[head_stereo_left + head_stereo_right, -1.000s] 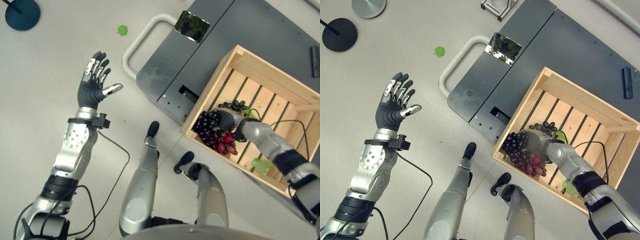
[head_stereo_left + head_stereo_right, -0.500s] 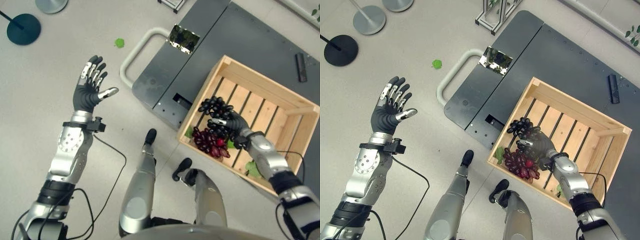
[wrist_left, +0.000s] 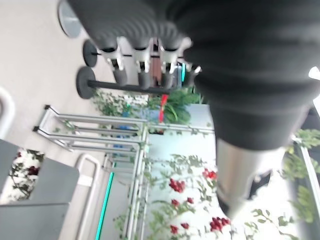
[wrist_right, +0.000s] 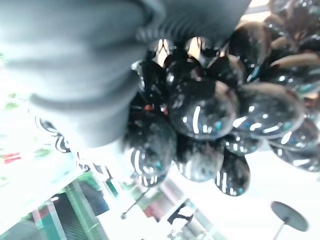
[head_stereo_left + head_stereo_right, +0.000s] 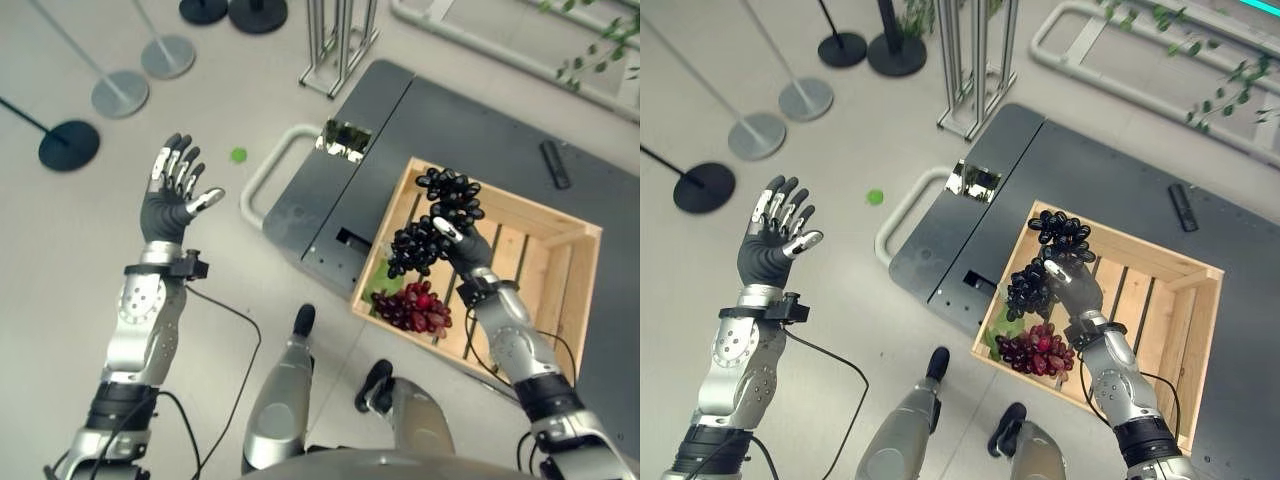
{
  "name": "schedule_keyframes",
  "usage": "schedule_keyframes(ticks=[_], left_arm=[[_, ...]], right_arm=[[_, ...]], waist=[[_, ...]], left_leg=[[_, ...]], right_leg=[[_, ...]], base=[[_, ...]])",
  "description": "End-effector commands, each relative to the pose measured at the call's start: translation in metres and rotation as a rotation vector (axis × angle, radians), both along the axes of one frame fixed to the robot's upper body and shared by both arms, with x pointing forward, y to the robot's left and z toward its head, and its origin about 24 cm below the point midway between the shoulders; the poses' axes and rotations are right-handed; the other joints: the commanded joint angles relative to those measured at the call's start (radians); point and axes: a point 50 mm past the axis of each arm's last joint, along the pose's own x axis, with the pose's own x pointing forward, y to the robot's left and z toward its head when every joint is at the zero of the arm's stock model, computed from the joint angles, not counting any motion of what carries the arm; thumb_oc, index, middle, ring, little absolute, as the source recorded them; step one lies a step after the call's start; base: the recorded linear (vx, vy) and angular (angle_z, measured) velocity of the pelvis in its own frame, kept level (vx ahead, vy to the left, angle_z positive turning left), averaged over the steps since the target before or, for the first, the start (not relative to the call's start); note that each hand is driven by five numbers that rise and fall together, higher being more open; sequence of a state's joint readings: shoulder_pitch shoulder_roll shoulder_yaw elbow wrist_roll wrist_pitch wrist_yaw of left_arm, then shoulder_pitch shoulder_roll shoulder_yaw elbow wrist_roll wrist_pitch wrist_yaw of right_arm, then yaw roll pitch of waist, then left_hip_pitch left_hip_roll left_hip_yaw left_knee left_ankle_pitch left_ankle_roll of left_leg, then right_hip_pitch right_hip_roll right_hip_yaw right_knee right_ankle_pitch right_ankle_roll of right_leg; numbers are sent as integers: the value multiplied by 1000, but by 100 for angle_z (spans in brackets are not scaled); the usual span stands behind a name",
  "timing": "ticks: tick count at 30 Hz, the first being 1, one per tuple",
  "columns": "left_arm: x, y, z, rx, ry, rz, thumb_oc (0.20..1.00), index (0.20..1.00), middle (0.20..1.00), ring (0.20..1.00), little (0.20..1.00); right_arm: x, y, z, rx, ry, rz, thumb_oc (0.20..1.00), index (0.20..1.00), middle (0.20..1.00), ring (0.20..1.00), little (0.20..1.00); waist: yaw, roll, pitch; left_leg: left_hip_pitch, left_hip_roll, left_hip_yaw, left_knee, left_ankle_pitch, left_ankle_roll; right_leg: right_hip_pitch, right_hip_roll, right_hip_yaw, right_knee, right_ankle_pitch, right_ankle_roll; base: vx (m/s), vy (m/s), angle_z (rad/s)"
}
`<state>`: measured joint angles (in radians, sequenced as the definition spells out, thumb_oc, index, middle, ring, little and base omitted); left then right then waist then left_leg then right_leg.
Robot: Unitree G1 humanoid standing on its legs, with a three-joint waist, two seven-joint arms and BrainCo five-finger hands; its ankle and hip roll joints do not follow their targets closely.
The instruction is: Pick up the fruits from the basket on one side to the basket on the other side
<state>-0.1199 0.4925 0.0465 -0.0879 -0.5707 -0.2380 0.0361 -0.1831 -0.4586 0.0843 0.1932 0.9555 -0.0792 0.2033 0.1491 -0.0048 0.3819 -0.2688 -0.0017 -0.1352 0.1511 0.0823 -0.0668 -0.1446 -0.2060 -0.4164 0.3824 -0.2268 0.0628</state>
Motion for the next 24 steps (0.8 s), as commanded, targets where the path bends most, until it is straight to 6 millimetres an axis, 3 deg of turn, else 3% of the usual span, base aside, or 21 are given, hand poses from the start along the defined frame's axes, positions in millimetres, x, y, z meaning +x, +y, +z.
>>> schedule_keyframes(ticks=[1, 5, 6, 10, 24], left_arm=[[-6, 14, -1, 55, -12, 42, 1000, 1000, 1000, 1000, 1000], [-9, 18, -5, 83, 16, 42, 1000, 1000, 1000, 1000, 1000], [-11, 20, -6, 111, 30, 33, 1000, 1000, 1000, 1000, 1000], [-11, 19, -8, 154, 56, 11, 1000, 1000, 1000, 1000, 1000], [0, 15, -4, 369, 102, -39, 1000, 1000, 1000, 1000, 1000]], right_arm=[[-1, -12, 52, -98, -231, 25, 200, 200, 200, 200, 200], [-2, -16, 71, -137, -299, 14, 200, 200, 200, 200, 200], [-3, -17, 83, -171, -343, 23, 200, 200, 200, 200, 200], [-4, -19, 97, -225, -385, 27, 200, 200, 200, 200, 200], [-9, -19, 98, -293, -377, 42, 200, 200, 200, 200, 200]], waist=[[-45, -26, -92], [-57, -35, -115], [-63, -41, -131], [-78, -49, -168], [-122, -51, -284]], left_leg=[[49, -7, 17, -25, -50, 9], [75, -1, 38, -40, -54, 12], [98, 4, 47, -53, -58, 16], [127, 12, 60, -79, -58, 21], [232, 27, 115, -133, -87, 29]], right_leg=[[52, -2, -4, -161, 138, 50], [64, 4, 15, -171, 142, 51], [73, 7, 24, -170, 139, 53], [90, 11, 32, -178, 143, 59], [163, 29, 71, -234, 143, 72]], base=[[70, 17, -25], [57, 16, -23], [77, 9, -12], [63, 14, -19], [51, 12, -13]])
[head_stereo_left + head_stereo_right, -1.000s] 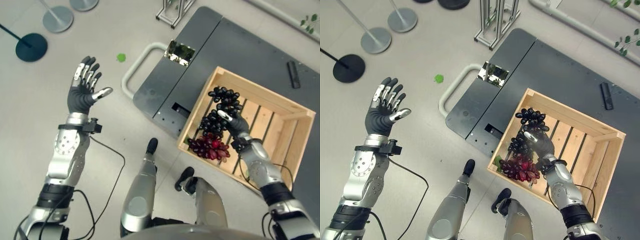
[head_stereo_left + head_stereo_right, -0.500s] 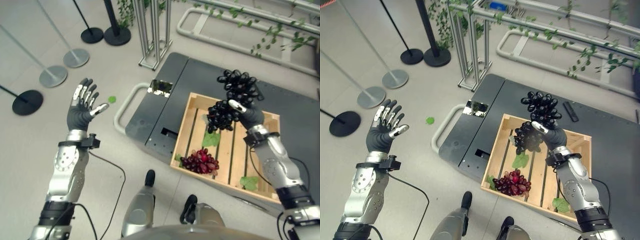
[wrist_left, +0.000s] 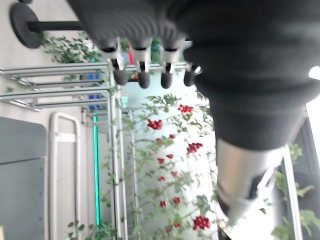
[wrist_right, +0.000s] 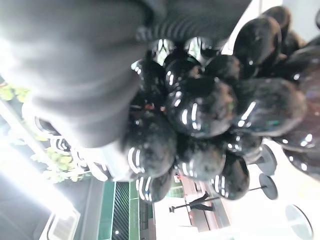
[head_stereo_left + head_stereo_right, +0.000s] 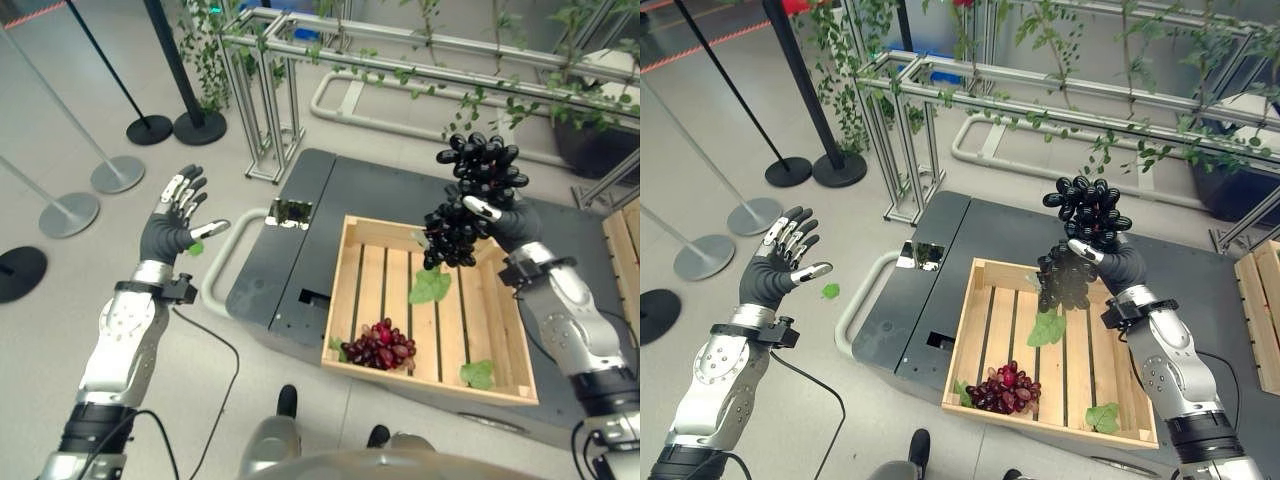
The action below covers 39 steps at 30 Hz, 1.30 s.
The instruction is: Pick up the fruits from the basket on one side to the basket on the other side
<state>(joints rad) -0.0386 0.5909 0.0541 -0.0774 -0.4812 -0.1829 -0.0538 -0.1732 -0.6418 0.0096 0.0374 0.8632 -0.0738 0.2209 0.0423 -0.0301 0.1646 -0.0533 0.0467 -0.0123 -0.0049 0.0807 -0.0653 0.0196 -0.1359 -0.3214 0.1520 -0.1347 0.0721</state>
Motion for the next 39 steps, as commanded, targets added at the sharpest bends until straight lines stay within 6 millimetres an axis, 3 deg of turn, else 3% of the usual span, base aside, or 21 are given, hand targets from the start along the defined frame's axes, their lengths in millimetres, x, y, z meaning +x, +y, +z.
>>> schedule_keyframes(ticks=[1, 10, 14, 22, 31, 39], left_arm=[[10, 0, 11, 147, -32, -28, 1000, 1000, 1000, 1000, 1000], [20, -14, 27, 292, -26, -164, 1000, 1000, 1000, 1000, 1000], [30, -31, 32, 326, -15, -263, 1000, 1000, 1000, 1000, 1000], [52, -87, 51, 373, -68, -473, 1000, 1000, 1000, 1000, 1000], [51, -139, 57, 420, -96, -677, 1000, 1000, 1000, 1000, 1000], [47, -166, 47, 403, -63, -790, 1000, 1000, 1000, 1000, 1000]], right_arm=[[-3, 9, 42, -37, -195, 65, 200, 200, 200, 200, 200], [1, 16, 41, -61, -177, 93, 200, 200, 200, 200, 200], [4, 22, 41, -73, -174, 117, 200, 200, 200, 200, 200], [8, 41, 57, -118, -249, 167, 200, 200, 200, 200, 200], [8, 63, 69, -131, -316, 249, 200, 200, 200, 200, 200], [9, 76, 83, -181, -391, 273, 200, 200, 200, 200, 200]], waist=[[-14, -26, -66], [-24, -22, -101], [-26, -23, -112], [-42, -26, -117], [-49, -27, -118], [-49, -25, -117]], left_leg=[[18, -21, -7, 22, -85, 28], [56, -26, 14, -4, -91, 33], [69, -26, 20, -12, -89, 33], [72, -23, 6, -11, -88, 34], [68, -24, -1, 2, -96, 39], [64, -30, -4, 9, -101, 43]], right_leg=[[0, -40, -24, -5, 52, 62], [37, -34, -7, -70, 79, 71], [50, -30, -2, -87, 87, 72], [51, -28, -11, -61, 76, 72], [46, -33, -19, -41, 70, 74], [42, -39, -21, -38, 71, 76]], base=[[37, 12, -18], [18, 12, -9], [25, 0, -10], [3, 0, -1], [0, 0, 0], [0, 0, 0]])
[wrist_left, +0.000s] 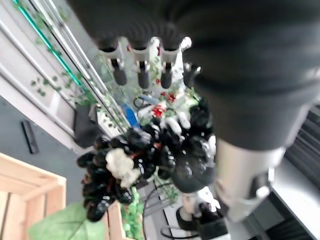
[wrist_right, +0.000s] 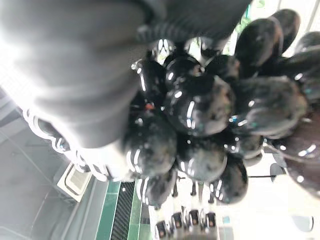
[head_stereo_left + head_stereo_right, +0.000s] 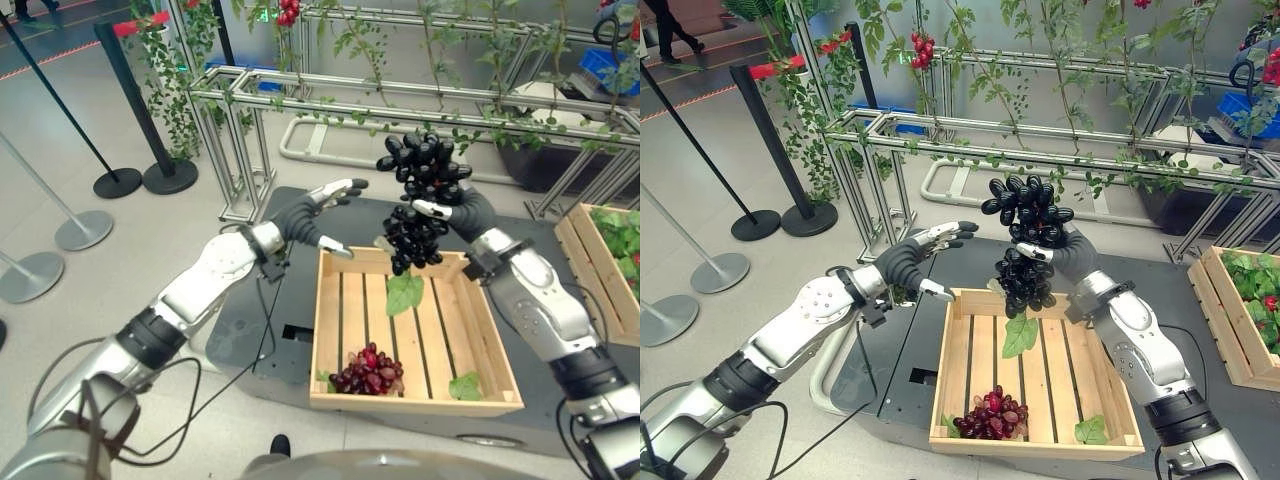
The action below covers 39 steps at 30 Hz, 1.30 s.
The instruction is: Pick up the fruits from the basket on one side to the basket on the other side
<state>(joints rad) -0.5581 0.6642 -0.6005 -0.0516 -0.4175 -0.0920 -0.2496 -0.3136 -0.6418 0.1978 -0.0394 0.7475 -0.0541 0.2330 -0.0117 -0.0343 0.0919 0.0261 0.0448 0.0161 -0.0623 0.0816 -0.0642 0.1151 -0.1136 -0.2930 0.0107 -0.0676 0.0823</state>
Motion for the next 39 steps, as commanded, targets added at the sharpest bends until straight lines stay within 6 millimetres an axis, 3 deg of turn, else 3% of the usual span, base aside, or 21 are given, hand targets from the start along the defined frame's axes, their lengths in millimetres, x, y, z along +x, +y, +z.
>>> schedule_keyframes(ticks=[1, 11, 26, 32, 39], left_arm=[[10, -16, 21, -35, -39, -62, 1000, 1000, 1000, 1000, 1000], [2, -39, 6, -59, 50, -144, 1000, 1000, 1000, 1000, 1000], [-1, -39, -6, -72, 80, -133, 1000, 1000, 1000, 1000, 1000], [-2, -27, -10, -81, 78, -95, 1000, 1000, 1000, 1000, 1000], [-9, 0, -9, -130, 91, -44, 1000, 1000, 1000, 1000, 1000]], right_arm=[[-3, 17, 63, 12, -301, 75, 200, 200, 200, 200, 200], [-8, 31, 55, 33, -298, 118, 200, 200, 200, 200, 200], [-20, 47, 63, -28, -386, 189, 200, 200, 200, 200, 200], [-20, 36, 62, -20, -384, 136, 200, 200, 200, 200, 200], [-24, 3, 62, 15, -400, -14, 200, 200, 200, 200, 200]], waist=[[5, -20, -44], [0, -13, -41], [0, -7, -39], [-1, -5, -40], [-2, -11, -49]], left_leg=[[-17, -29, -33, 68, -102, 43], [-21, -37, -34, 66, -102, 50], [-21, -40, -31, 64, -103, 52], [-19, -36, -29, 62, -102, 49], [-14, -32, -28, 58, -103, 46]], right_leg=[[-54, -62, -49, 104, 4, 66], [-57, -68, -47, 99, 8, 67], [-55, -68, -46, 94, 7, 66], [-55, -65, -45, 89, 8, 64], [-51, -59, -43, 80, 9, 64]], base=[[0, 0, 0], [0, 0, 0], [0, 0, 0], [0, 0, 0], [0, 0, 0]])
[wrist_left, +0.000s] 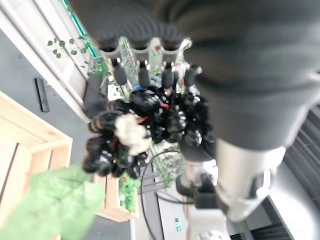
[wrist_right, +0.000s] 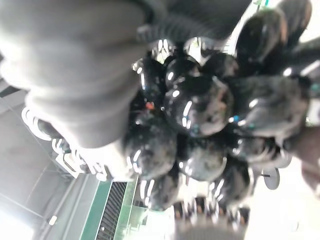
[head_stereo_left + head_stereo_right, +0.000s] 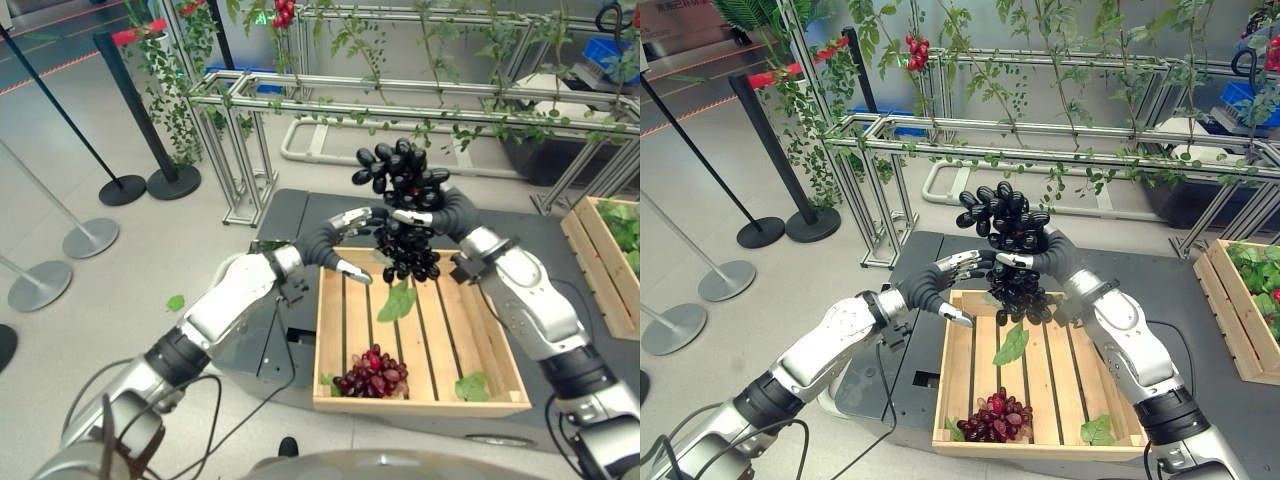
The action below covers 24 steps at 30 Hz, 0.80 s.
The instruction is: Pick up the fruits from the basket on one side to the basket on the other side
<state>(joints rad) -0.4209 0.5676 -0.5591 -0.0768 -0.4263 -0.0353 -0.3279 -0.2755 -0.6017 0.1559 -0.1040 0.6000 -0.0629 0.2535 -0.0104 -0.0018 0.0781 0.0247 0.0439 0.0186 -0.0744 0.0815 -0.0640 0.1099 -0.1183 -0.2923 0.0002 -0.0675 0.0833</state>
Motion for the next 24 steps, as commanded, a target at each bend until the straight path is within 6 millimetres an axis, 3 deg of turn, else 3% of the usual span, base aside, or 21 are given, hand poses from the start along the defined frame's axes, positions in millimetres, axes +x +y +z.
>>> schedule_keyframes(ticks=[1, 7, 12, 19, 24], left_arm=[[7, 15, 26, -84, -82, 26, 1000, 1000, 1000, 1000, 1000], [6, 33, 35, -75, -131, 74, 1000, 1000, 1000, 1000, 1000], [3, 36, 45, -99, -163, 62, 1000, 1000, 1000, 1000, 1000], [5, 37, 41, -117, -153, 93, 1000, 1000, 1000, 1000, 1000], [14, 23, 33, -107, -153, 126, 1000, 1000, 1000, 1000, 1000]], right_arm=[[-18, -11, 64, 114, -352, -28, 200, 200, 200, 200, 200], [-23, -28, 70, 149, -395, -104, 200, 200, 200, 200, 200], [-23, -35, 69, 148, -397, -141, 200, 200, 200, 200, 200], [-25, -28, 68, 153, -396, -103, 200, 200, 200, 200, 200], [-26, -15, 64, 153, -380, -51, 200, 200, 200, 200, 200]], waist=[[-4, -44, -37], [-4, -49, -40], [-6, -50, -41], [-6, -51, -40], [-10, -52, -38]], left_leg=[[-11, -30, -30, 69, -103, 46], [-10, -28, -32, 65, -101, 42], [-8, -27, -33, 59, -100, 42], [-5, -28, -32, 58, -99, 42], [-8, -28, -35, 60, -99, 44]], right_leg=[[-45, -53, -43, 89, 9, 62], [-44, -50, -42, 86, 9, 61], [-44, -49, -40, 84, 10, 60], [-43, -48, -38, 83, 10, 59], [-44, -48, -40, 85, 9, 57]], base=[[0, 0, 0], [0, 0, 0], [0, 0, 0], [0, 0, 0], [0, 0, 0]])
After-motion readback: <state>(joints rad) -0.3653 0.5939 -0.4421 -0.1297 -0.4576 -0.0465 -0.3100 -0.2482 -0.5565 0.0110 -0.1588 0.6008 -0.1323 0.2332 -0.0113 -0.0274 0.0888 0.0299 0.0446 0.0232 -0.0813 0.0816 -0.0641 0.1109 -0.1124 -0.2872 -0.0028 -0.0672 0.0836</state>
